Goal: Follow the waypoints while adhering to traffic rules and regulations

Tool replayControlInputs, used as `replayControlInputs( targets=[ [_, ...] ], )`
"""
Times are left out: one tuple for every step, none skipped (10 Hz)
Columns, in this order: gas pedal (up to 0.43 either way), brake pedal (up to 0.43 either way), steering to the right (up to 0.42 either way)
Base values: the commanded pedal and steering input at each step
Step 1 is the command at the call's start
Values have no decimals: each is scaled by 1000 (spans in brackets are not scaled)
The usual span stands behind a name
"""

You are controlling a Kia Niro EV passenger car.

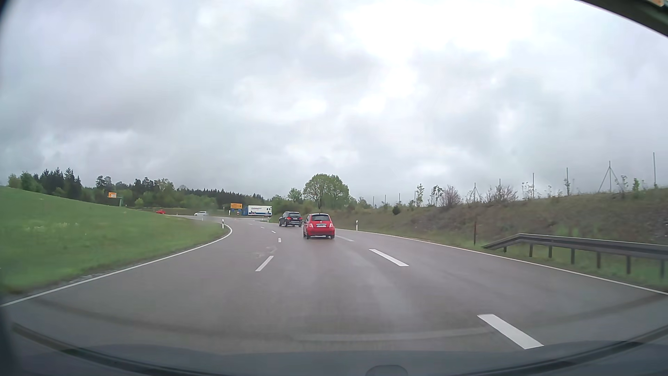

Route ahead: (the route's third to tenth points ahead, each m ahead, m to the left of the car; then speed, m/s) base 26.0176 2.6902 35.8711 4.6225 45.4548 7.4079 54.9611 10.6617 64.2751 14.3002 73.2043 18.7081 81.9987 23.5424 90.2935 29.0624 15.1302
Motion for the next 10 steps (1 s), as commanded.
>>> replayControlInputs(
  targets=[
    [197, 0, -33],
    [197, 0, -33],
    [197, 0, -33],
    [197, 0, -34],
    [197, 0, -35],
    [197, 0, -36],
    [197, 0, -37],
    [197, 0, -37],
    [197, 0, -37],
    [197, 0, -35]
  ],
)
